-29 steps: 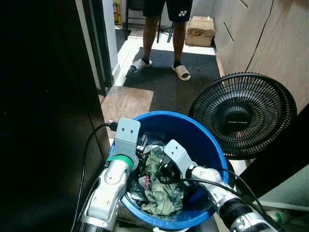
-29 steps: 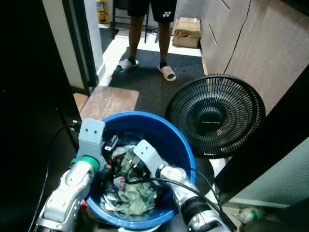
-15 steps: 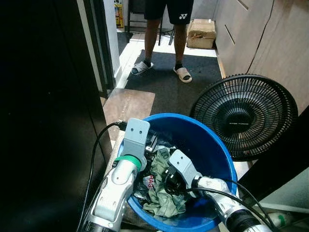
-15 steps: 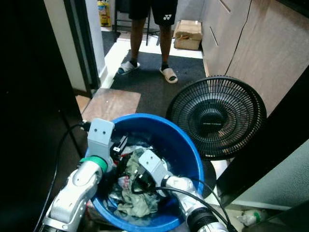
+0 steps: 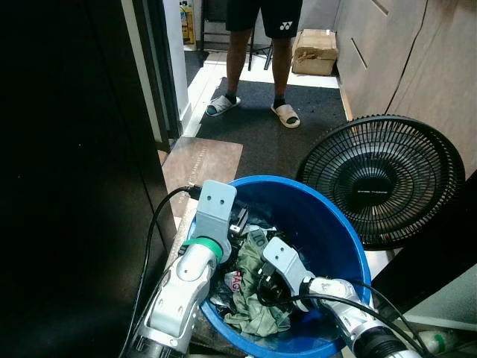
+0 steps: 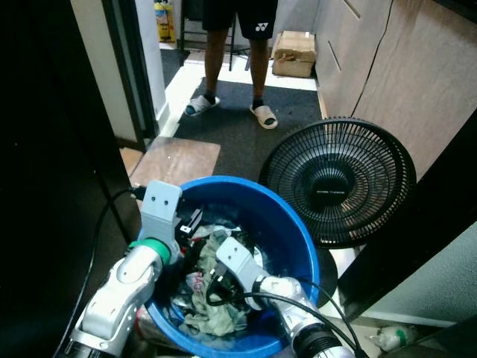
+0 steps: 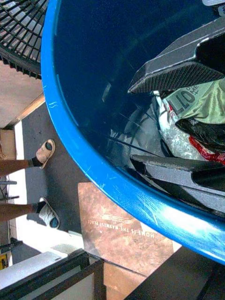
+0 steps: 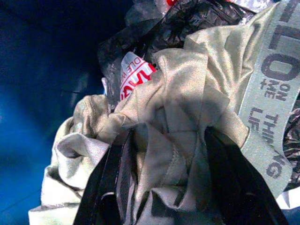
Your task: Clothes washing
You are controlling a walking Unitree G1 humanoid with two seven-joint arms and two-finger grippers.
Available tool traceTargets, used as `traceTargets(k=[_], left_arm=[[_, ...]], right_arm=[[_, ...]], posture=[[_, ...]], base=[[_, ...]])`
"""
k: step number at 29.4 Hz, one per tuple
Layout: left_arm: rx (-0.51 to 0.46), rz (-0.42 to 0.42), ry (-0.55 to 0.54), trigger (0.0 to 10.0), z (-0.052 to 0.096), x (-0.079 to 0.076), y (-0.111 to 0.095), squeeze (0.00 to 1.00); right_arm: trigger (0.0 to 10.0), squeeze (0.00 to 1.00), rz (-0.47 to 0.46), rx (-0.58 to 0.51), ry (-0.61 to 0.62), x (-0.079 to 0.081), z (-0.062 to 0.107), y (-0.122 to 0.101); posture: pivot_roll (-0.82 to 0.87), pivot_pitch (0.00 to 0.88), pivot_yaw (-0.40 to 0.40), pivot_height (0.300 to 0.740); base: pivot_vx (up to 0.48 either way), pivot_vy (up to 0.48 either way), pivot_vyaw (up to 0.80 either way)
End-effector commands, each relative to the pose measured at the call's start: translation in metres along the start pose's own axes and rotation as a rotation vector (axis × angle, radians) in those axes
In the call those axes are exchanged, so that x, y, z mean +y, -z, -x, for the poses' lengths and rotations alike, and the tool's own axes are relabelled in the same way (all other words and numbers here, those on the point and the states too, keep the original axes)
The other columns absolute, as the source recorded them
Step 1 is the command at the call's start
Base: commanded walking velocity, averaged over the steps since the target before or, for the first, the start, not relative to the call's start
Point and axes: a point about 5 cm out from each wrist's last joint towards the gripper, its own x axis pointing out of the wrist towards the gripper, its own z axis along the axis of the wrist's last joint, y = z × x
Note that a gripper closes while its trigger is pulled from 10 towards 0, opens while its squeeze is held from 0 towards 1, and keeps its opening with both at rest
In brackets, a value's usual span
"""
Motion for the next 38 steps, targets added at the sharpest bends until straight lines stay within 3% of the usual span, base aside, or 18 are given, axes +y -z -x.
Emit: traceTargets(k=[1, 5, 10, 21, 30, 32, 38], left_arm=[[0.084, -0.029, -0.191, 10.0, 0.008, 0.049, 0.018, 0.00], [0.058, -0.020, -0.192, 10.0, 0.006, 0.050, 0.009, 0.00], [0.070, -0.043, -0.178, 10.0, -0.006, 0.047, 0.011, 0.00], [0.053, -0.040, -0.184, 10.0, -0.011, 0.049, 0.005, 0.00], [0.049, -0.030, -0.203, 10.0, -0.007, 0.053, 0.004, 0.00], [0.053, -0.028, -0.204, 10.0, -0.005, 0.053, 0.006, 0.00], [0.057, -0.027, -0.201, 10.0, -0.004, 0.052, 0.008, 0.00]], right_arm=[[10.0, 0.00, -0.176, 0.273, -0.006, 0.016, 0.029, 0.092], [10.0, 0.00, -0.132, 0.245, 0.015, 0.008, 0.025, 0.080], [10.0, 0.00, -0.073, 0.173, 0.010, 0.005, 0.001, 0.039], [10.0, 0.00, -0.073, 0.234, -0.006, 0.016, -0.009, 0.040], [10.0, 0.00, -0.105, 0.273, -0.116, 0.030, -0.014, 0.043], [10.0, 0.00, -0.036, 0.295, -0.222, 0.037, -0.016, 0.041], [10.0, 0.00, 0.036, 0.269, -0.292, 0.039, -0.019, 0.031]], posture=[[0.06, 0.148, 0.039, 0.487], [0.06, 0.152, 0.047, 0.487], [0.07, 0.162, 0.053, 0.487], [0.08, 0.170, 0.044, 0.487], [0.08, 0.175, 0.035, 0.487], [0.07, 0.173, 0.035, 0.487], [0.08, 0.174, 0.036, 0.487]], base=[[0.000, 0.000, 0.00], [0.000, 0.000, 0.00], [0.000, 0.000, 0.00], [0.000, 0.000, 0.00], [0.000, 0.000, 0.00], [0.000, 0.000, 0.00], [0.000, 0.000, 0.00]])
